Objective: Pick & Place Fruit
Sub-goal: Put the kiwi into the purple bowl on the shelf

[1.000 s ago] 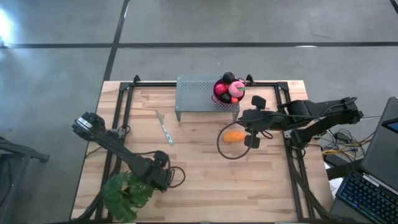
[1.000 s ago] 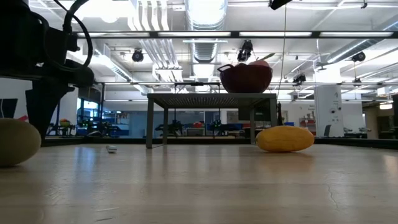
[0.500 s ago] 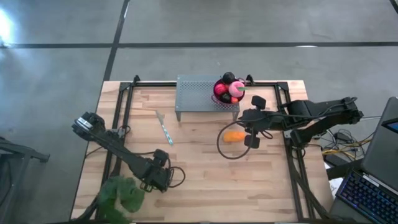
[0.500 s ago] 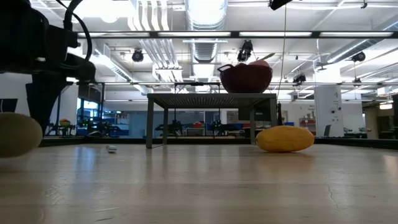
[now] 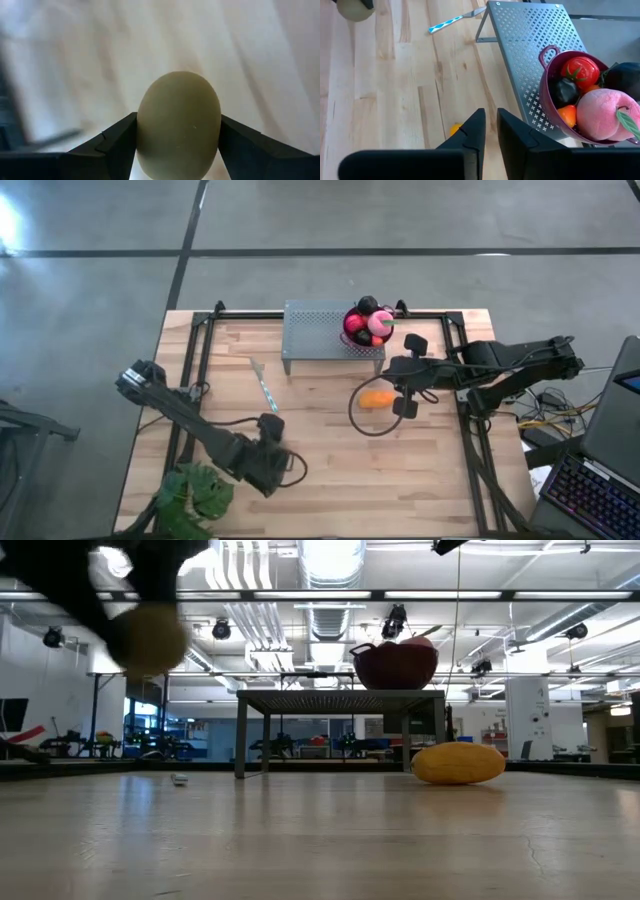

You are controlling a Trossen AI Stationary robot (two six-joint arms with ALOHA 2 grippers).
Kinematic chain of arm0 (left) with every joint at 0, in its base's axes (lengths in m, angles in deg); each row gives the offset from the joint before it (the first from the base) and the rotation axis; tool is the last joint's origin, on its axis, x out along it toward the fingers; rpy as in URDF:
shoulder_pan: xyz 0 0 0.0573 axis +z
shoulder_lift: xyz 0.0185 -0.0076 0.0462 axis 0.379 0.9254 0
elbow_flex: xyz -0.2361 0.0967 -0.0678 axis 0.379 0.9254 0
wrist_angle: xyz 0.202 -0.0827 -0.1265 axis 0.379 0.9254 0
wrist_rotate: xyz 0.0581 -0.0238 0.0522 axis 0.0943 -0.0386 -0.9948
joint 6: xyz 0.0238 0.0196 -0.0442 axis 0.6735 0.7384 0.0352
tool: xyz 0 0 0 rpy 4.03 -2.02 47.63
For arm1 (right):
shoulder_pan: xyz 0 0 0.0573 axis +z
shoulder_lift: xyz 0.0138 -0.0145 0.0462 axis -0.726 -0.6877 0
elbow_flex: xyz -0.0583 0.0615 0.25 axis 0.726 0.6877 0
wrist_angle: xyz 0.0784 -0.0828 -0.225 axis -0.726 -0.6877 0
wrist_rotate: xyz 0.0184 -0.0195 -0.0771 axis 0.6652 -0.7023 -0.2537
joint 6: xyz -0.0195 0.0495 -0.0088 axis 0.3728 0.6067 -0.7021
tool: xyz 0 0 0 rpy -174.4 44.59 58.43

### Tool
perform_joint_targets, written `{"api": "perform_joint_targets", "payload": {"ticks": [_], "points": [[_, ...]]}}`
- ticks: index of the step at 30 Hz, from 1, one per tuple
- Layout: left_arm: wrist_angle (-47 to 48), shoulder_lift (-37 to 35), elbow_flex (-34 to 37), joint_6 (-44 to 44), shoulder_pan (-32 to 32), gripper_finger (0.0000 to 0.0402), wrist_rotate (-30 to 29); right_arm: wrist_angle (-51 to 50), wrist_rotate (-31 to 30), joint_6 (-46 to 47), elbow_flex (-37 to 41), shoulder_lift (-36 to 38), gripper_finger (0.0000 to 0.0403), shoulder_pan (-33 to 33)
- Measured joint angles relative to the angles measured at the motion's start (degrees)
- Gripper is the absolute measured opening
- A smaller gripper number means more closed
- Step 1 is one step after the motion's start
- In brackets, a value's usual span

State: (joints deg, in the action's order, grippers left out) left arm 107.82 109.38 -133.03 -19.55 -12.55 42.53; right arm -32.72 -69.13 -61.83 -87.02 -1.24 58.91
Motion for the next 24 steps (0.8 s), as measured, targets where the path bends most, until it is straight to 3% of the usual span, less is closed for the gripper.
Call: {"api": "perform_joint_targets", "payload": {"ticks": [6, 11, 16, 24], "points": [[-2.7, -1.5, -5.6, 6.8, 1.2, 0.0248, -15.3, -0.2, 0.0, 0.0, 0.1, 0.0, 0.0051, 0.0], [-13.0, -5.4, -5.2, 17.4, 4.7, 0.0248, -17.0, -0.4, 0.0, 0.0, 0.1, 0.0, 0.0066, 0.0], [-21.0, -8.5, -5.1, 26.5, 10.5, 0.0248, -10.6, -1.2, 0.0, -0.9, 0.1, 0.1, 0.008, 0.0], [-32.0, -11.2, -5.1, 34.4, 24.2, 0.0248, 11.7, -3.7, -3.9, -1.2, 0.1, 1.4, 0.0094, -0.6]]}}
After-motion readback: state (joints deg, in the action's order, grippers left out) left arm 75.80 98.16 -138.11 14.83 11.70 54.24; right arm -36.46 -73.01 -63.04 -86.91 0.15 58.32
